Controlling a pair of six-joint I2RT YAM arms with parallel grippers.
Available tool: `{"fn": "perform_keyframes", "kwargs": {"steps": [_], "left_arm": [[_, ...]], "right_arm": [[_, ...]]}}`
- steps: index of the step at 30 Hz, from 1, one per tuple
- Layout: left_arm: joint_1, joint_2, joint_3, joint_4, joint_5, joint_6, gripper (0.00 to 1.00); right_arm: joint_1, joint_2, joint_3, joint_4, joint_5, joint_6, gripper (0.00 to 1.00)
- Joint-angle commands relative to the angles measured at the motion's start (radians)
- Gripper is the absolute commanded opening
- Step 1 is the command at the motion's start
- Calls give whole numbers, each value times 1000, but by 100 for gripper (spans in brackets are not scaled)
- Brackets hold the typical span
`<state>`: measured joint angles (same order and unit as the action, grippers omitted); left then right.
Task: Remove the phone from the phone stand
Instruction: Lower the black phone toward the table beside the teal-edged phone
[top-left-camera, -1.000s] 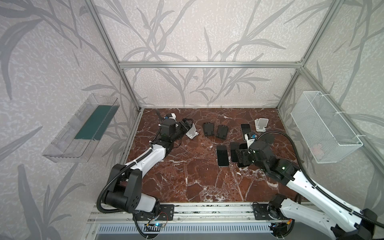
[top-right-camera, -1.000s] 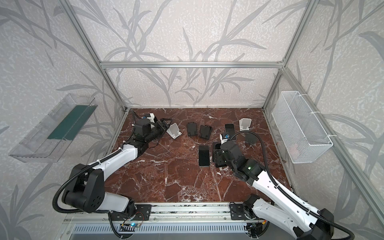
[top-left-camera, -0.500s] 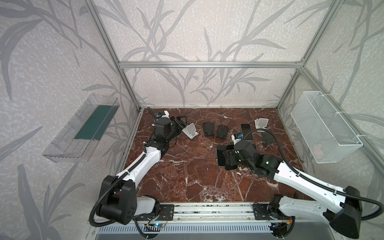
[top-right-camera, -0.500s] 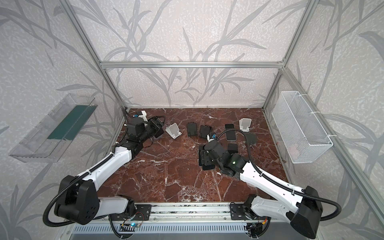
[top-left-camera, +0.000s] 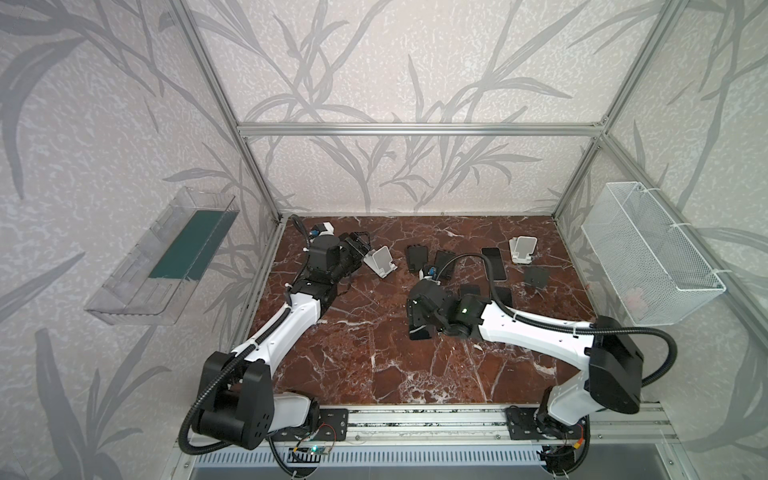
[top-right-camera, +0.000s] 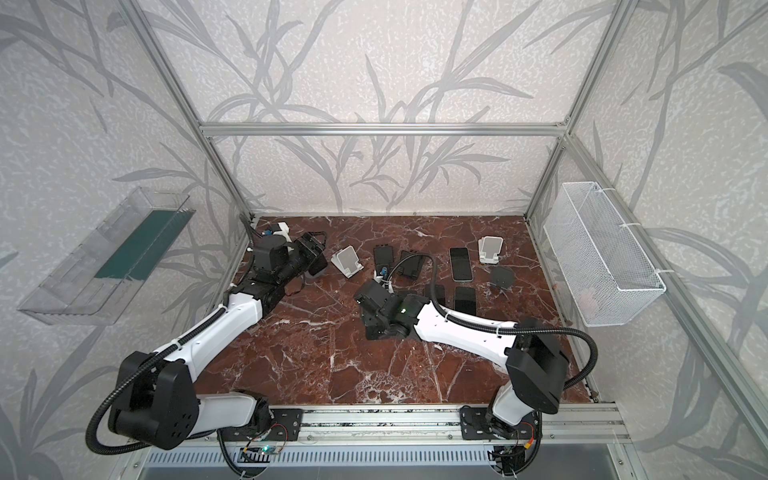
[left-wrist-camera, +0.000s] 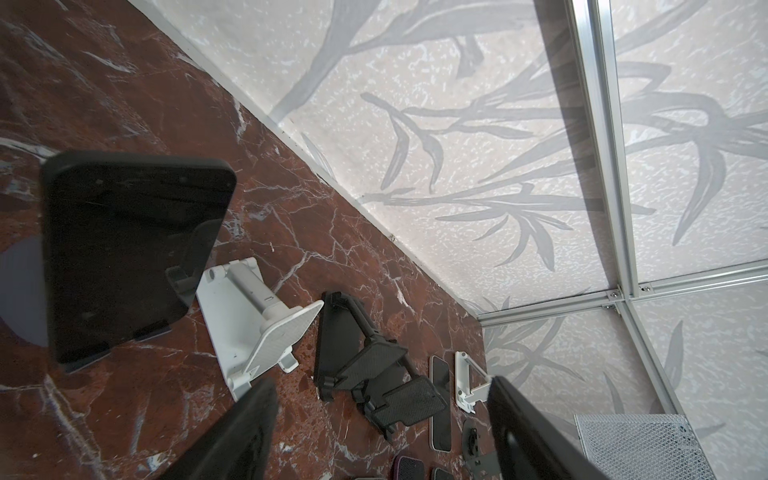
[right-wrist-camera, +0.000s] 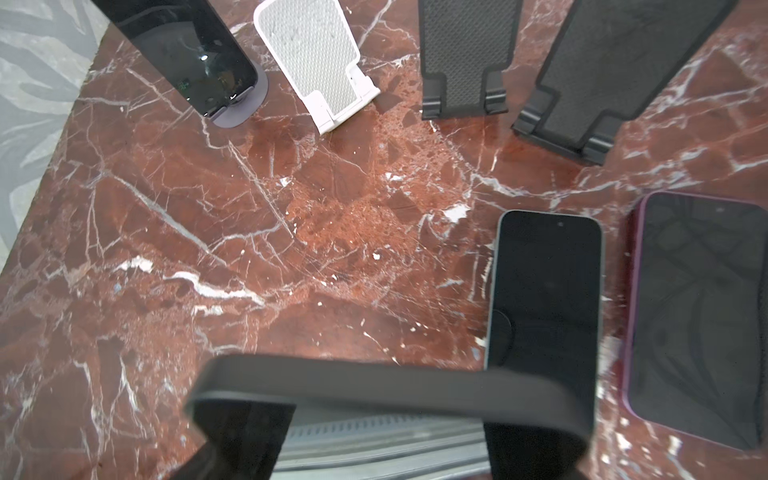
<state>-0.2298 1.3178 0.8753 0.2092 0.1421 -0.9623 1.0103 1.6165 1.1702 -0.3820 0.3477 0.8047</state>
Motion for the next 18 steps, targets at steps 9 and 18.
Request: {"fn": "perform_keyframes", "kwargs": {"steps": [9, 18], "left_arm": [[6, -46, 5, 5, -18, 6, 80], [10, -24, 14, -9, -8, 16, 80]], "right_arm": [[-8, 130, 43, 91, 3, -18, 69], [-60, 219, 83, 87, -25, -31, 70]]}}
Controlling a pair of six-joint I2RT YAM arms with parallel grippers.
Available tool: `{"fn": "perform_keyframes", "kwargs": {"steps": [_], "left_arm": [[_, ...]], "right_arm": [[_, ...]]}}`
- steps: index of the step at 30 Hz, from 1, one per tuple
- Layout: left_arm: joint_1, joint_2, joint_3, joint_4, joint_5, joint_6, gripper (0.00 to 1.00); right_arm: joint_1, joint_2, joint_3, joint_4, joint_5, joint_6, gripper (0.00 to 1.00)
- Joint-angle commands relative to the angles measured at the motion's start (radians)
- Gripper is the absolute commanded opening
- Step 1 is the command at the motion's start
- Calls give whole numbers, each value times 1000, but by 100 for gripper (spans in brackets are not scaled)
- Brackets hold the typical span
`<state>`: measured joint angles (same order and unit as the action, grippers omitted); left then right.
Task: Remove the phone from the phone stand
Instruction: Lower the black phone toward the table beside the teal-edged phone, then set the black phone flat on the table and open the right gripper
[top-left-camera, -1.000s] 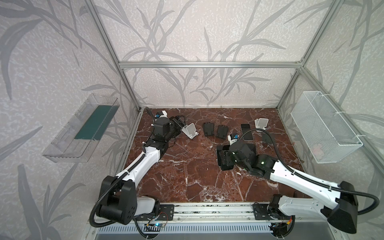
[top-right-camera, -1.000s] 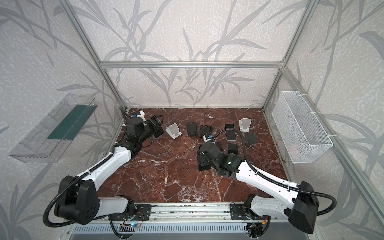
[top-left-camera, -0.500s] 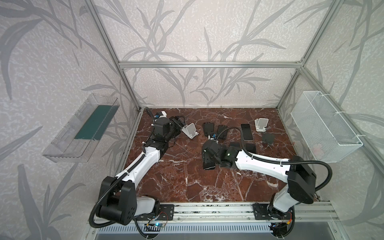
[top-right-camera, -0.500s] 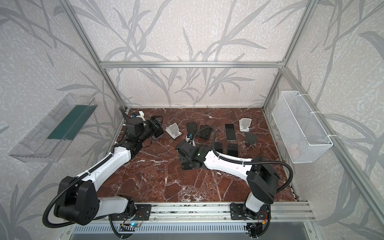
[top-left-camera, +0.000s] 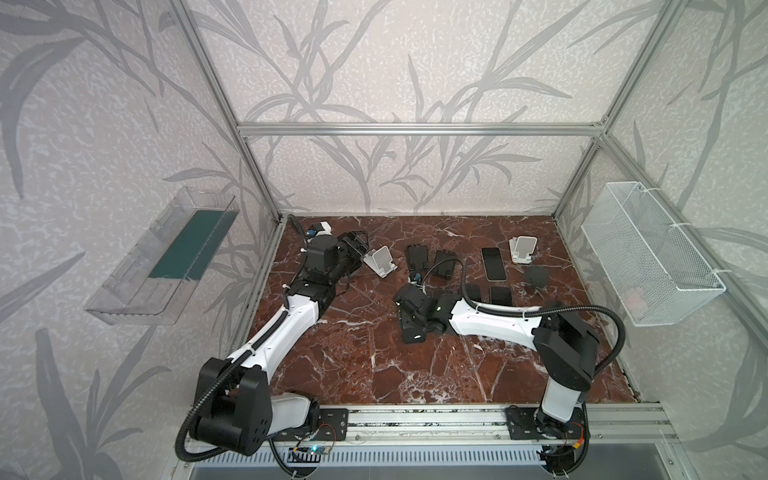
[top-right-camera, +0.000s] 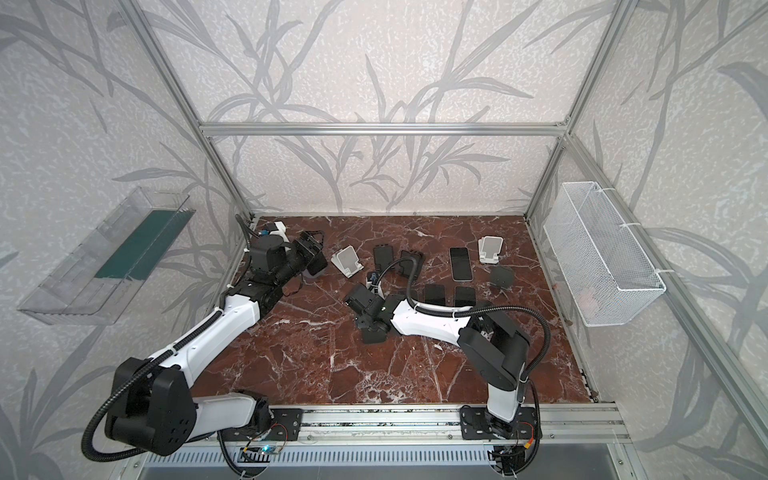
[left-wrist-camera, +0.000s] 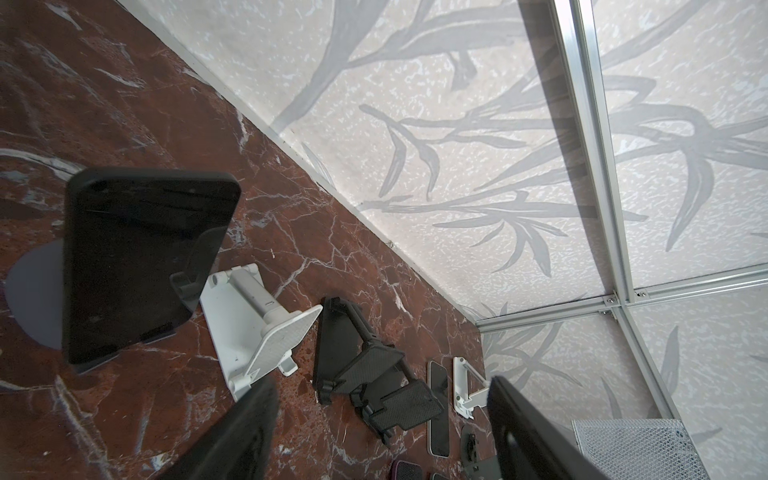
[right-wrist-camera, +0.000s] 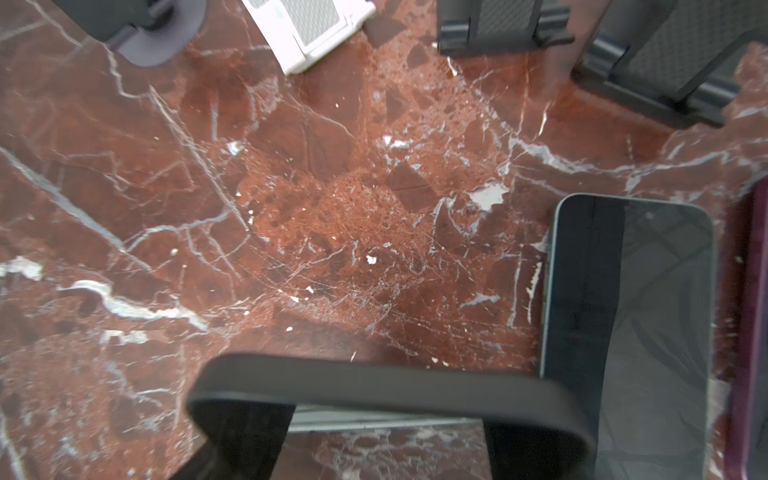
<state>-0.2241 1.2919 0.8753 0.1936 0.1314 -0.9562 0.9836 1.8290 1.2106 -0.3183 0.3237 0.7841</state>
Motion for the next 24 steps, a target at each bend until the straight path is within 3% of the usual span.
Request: {"fn": "perform_keyframes", "kwargs": {"steps": [1, 7, 24], "left_arm": [[5, 0, 14, 6, 3, 7, 80], [6, 3, 15, 24, 37, -15, 80], [17, 17, 9, 46, 61, -36, 79]], "right_arm": [[-40, 11, 43, 27, -5, -22, 70], [-91, 69, 93, 2, -62, -58, 70], [-133, 136, 90, 43, -85, -38, 73]]}}
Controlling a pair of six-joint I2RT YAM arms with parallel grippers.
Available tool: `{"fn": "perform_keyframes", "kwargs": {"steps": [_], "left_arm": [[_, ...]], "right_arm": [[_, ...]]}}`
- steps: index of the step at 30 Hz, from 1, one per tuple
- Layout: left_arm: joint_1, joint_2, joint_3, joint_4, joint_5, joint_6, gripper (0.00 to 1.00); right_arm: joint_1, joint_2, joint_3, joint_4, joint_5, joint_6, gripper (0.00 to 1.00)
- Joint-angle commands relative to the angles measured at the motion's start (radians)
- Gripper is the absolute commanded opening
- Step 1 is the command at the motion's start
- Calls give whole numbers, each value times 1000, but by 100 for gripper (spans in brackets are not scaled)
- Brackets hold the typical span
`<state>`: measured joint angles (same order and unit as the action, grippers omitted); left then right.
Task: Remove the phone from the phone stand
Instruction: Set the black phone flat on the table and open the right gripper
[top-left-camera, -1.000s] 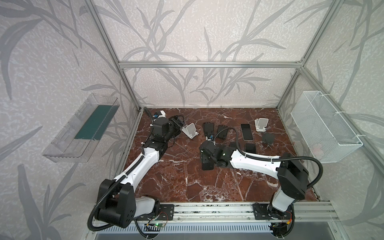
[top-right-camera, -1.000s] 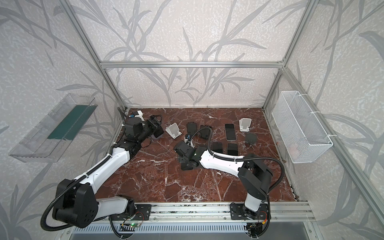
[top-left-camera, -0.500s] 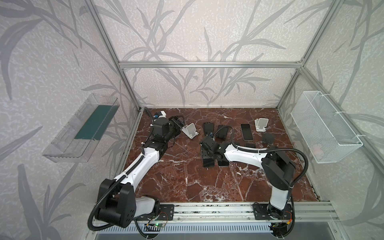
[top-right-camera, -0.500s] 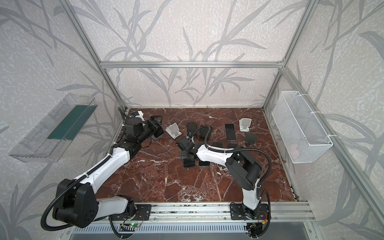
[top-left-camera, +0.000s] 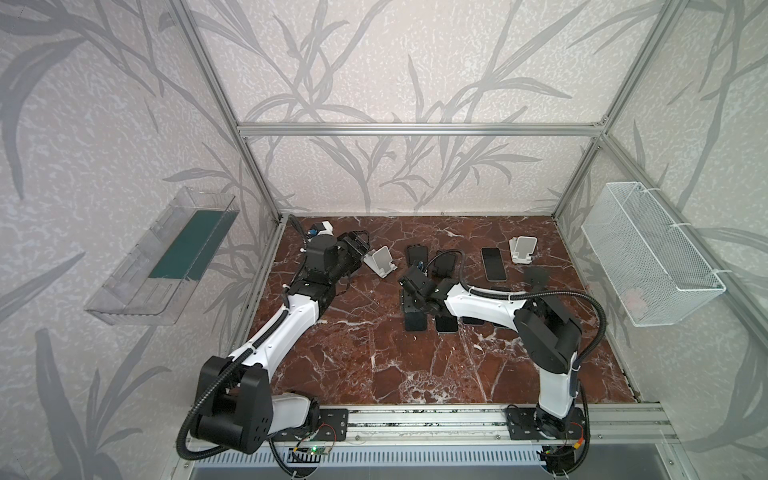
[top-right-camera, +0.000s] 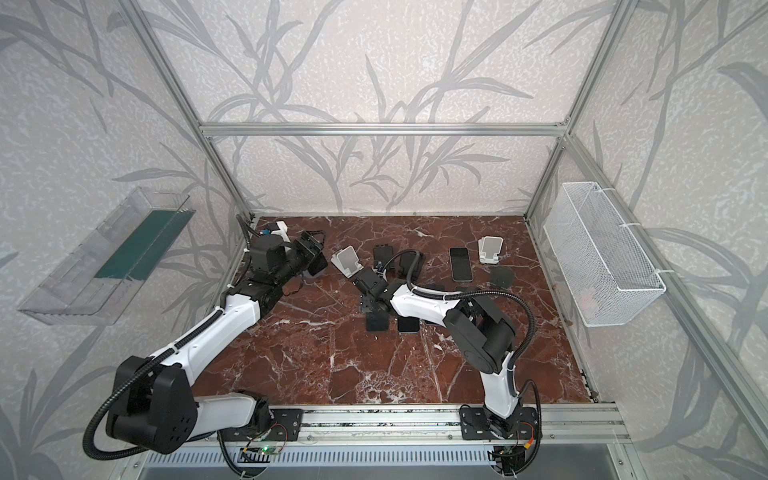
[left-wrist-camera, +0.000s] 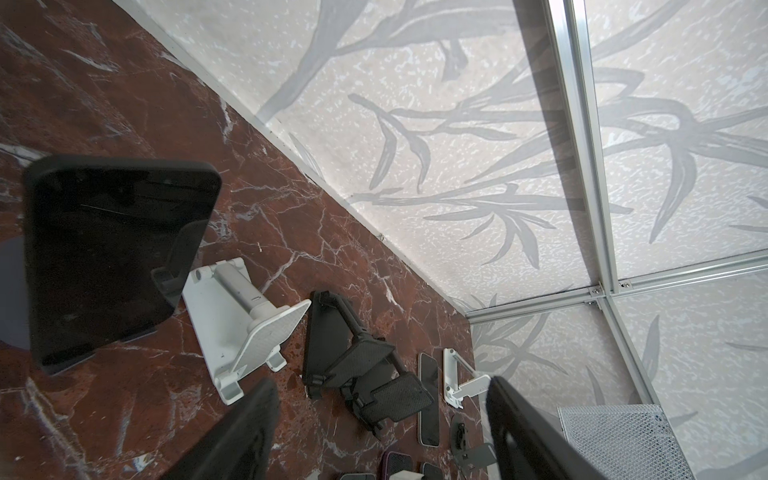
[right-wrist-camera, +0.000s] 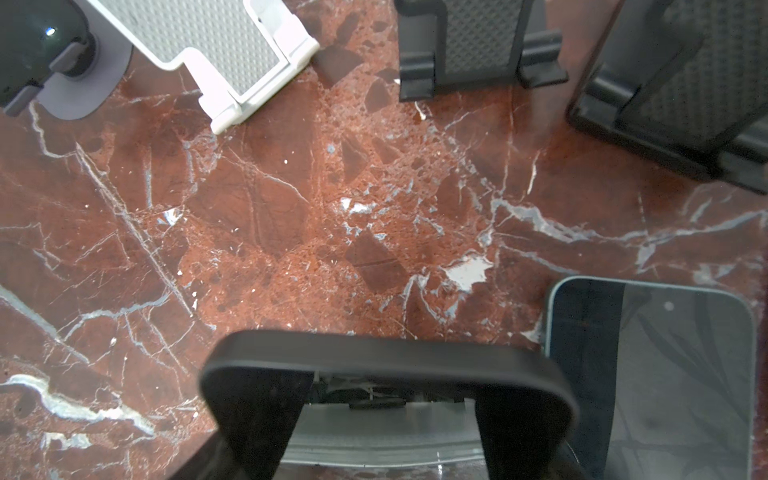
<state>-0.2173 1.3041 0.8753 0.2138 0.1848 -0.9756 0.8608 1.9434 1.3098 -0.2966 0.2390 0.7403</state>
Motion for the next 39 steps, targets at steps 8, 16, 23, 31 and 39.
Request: {"fn": "perform_keyframes", "kwargs": {"steps": [8, 16, 23, 31, 39], "left_arm": [[22, 10, 3, 38, 21, -41, 79], [37, 26, 1, 53, 42, -67, 78], [42, 41, -14, 105, 74, -89, 76], [44, 53, -13, 105, 84, -97, 75], [44, 50, 16, 59, 100, -63, 71]], "right_arm": [[-45, 72, 18, -24, -65, 1, 74], [-45, 63, -27, -1, -83, 5, 74], [-40, 52, -53, 0, -69, 33, 74], [-29, 84, -34, 1, -25, 45, 76], [1, 126, 15, -53, 59, 57, 78]]}}
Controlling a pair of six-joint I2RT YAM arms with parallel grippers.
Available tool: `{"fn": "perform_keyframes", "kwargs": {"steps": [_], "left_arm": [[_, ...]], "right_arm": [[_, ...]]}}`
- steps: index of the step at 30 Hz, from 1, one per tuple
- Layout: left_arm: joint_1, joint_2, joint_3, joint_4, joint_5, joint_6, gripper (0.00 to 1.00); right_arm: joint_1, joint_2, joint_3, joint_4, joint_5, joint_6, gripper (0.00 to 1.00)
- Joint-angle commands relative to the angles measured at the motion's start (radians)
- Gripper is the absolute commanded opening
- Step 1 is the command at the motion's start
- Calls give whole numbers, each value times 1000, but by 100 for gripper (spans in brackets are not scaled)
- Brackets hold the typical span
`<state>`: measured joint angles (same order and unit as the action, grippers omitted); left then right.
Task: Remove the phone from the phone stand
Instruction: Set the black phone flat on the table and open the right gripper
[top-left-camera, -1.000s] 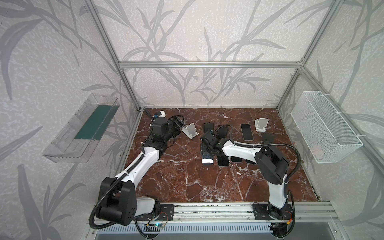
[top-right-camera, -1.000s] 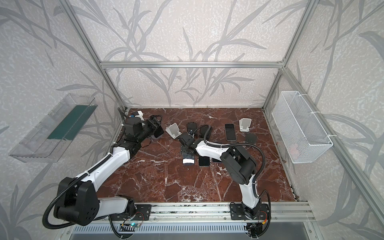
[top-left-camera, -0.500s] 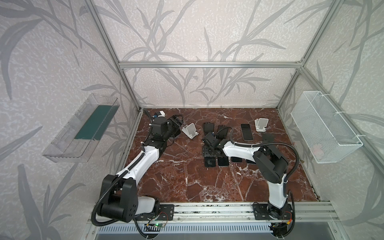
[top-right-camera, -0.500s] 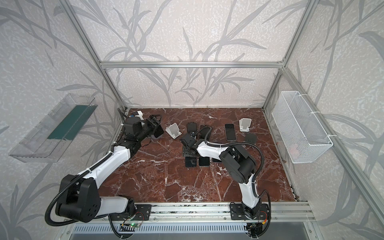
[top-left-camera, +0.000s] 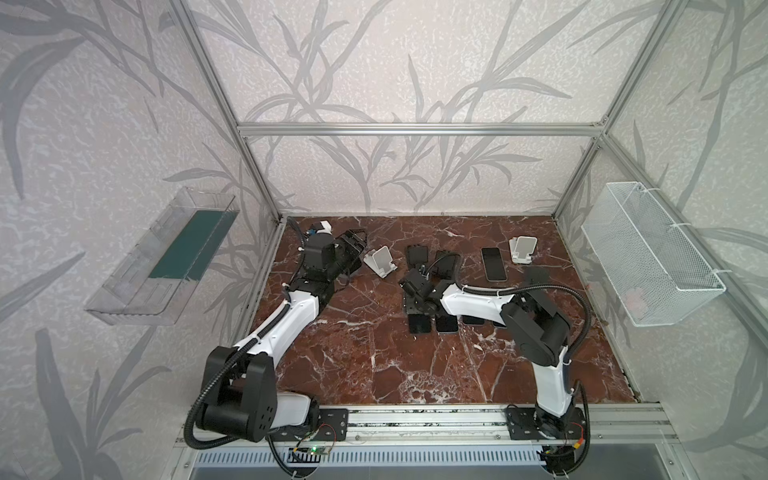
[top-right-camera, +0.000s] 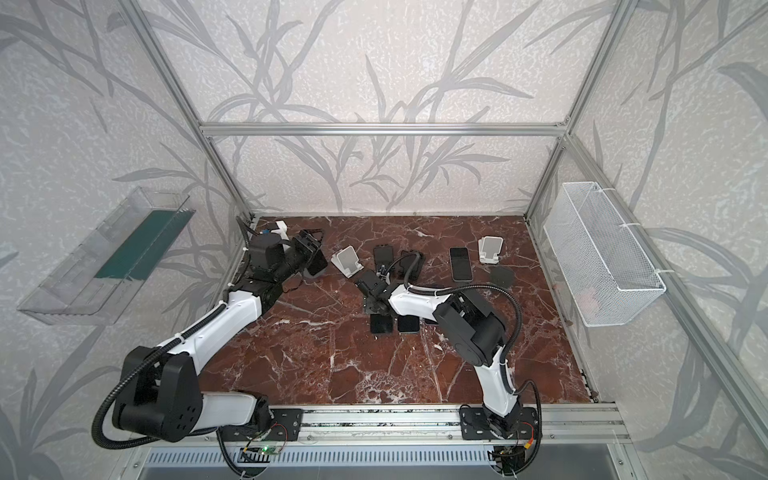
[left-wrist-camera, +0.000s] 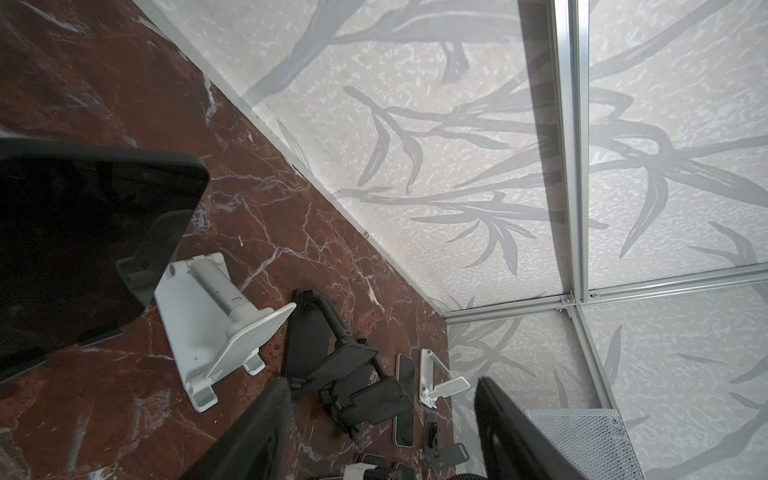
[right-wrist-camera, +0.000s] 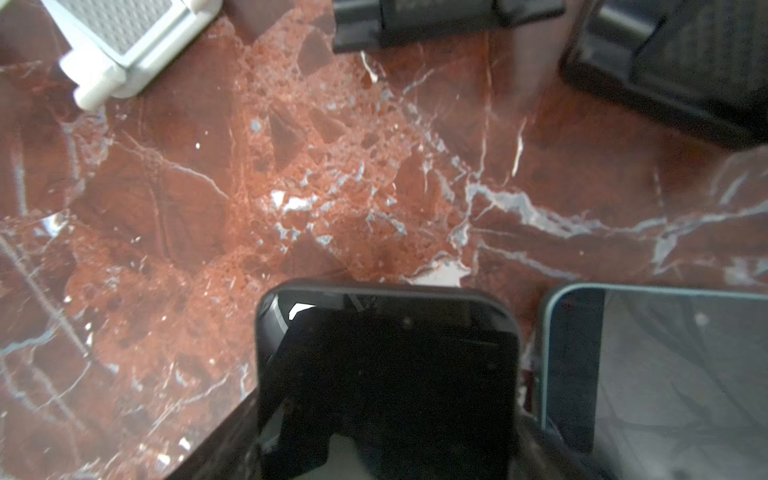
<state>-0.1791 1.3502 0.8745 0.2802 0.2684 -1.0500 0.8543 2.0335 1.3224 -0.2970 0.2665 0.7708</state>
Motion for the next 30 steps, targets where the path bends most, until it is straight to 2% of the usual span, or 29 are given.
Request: {"fn": "perform_keyframes", "kwargs": {"steps": [1, 9, 16, 30], "left_arm": [[6, 4, 14, -6, 14, 9, 71], [6, 13, 14, -3, 24, 2, 70], [6, 13, 16, -5, 22, 5, 71], [6, -10, 11, -36, -35, 37, 71]], "right_arm": [[8, 35, -1, -47, 35, 29, 78], [7, 24, -2, -42, 50, 26, 78], [8, -44, 1, -19, 4, -26, 81], [80, -254, 28, -54, 145, -399, 87]]}}
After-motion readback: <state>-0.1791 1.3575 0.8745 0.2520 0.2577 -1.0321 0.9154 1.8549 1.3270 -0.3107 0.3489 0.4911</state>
